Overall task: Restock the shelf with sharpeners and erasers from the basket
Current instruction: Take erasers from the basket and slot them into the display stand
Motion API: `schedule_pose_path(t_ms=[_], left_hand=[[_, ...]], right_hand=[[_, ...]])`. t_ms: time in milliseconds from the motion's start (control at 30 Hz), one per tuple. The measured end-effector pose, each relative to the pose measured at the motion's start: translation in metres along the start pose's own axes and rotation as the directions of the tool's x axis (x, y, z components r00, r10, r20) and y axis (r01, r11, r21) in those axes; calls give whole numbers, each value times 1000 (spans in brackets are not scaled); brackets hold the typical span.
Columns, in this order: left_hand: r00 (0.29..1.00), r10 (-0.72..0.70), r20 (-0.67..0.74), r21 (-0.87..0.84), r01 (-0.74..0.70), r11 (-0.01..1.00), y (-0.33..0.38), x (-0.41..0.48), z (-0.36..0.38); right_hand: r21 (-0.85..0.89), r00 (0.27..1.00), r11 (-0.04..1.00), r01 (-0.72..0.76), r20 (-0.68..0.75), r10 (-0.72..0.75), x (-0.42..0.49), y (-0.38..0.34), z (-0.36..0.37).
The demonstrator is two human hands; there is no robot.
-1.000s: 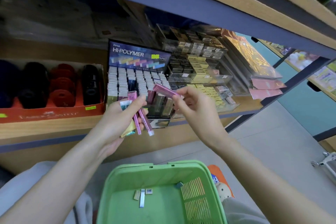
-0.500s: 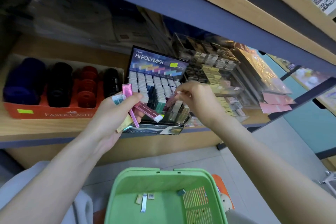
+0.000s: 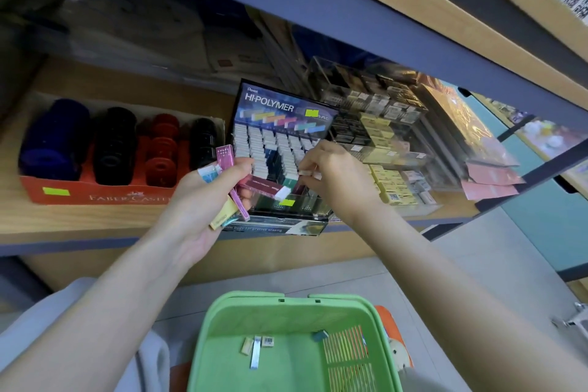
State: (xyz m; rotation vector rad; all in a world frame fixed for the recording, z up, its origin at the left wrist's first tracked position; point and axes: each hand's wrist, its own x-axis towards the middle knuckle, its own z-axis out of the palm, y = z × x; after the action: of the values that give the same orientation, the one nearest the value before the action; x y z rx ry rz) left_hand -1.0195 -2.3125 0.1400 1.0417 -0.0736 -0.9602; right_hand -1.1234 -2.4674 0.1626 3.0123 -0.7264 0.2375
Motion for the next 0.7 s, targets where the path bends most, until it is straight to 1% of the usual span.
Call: schedule_pose_path(t_ms=[33, 67, 100, 133, 167, 200, 233, 267, 300, 333, 367, 433, 467, 500, 533, 567, 633, 700], left_hand=[[1000, 12, -8, 2, -12, 1000, -1, 0, 0], [1000, 25, -14, 8, -25, 1000, -1, 0, 0], [999, 39, -21, 16, -38, 999, -1, 0, 0], [998, 51, -29, 24, -50, 998, -2, 1, 0], [997, 62, -36, 29, -61, 998, -2, 1, 0], [996, 73, -43, 31, -71, 997, -3, 1, 0], [995, 87, -47, 37, -86, 996, -4, 1, 1], [994, 103, -47, 51, -101, 994, -5, 1, 1], [993, 114, -42, 69, -111, 991, -6, 0, 2], [992, 118, -33, 86, -115, 990, -7, 0, 3], [993, 115, -23, 98, -112, 989, -8, 0, 4], [996, 92, -5, 114, -91, 989, -10, -1, 4], [997, 78, 3, 116, -78, 990, -10, -2, 4], [998, 65, 10, 110, -65, 992, -10, -2, 4], [998, 52, 20, 103, -54, 993, -10, -3, 3], [999, 42, 32, 99, -44, 994, -9, -4, 3], [998, 32, 62, 95, -38, 995, -8, -5, 1], [996, 38, 81, 104, -47, 993, -7, -6, 1]], right_hand=[[0, 1000, 1000, 4, -23, -4, -1, 0, 1], [39, 998, 999, 0, -69, 2, -4, -1, 1], [131, 991, 991, -35, -125, 51, -9, -5, -1], [276, 980, 958, -81, -156, 128, -14, -11, -6], [435, 968, 890, -137, -130, 213, -21, -19, -11], [573, 960, 794, -204, -41, 276, -27, -28, -17], [675, 949, 682, -282, 93, 300, -32, -37, -23], [741, 930, 569, -357, 227, 289, -36, -44, -27], [782, 909, 466, -415, 329, 257, -40, -50, -30], [808, 891, 378, -452, 391, 230, -42, -54, -31], [826, 883, 315, -467, 415, 222, -43, -55, -31], [855, 880, 245, -457, 395, 263, -42, -53, -32], [867, 882, 239, -437, 361, 303, -42, -50, -34], [873, 887, 268, -406, 306, 347, -40, -43, -36], [866, 893, 339, -368, 228, 387, -39, -35, -39], [836, 900, 440, -328, 135, 414, -38, -27, -42], [727, 908, 630, -273, -22, 418, -37, -11, -45], [602, 920, 758, -251, -96, 381, -36, -1, -45]])
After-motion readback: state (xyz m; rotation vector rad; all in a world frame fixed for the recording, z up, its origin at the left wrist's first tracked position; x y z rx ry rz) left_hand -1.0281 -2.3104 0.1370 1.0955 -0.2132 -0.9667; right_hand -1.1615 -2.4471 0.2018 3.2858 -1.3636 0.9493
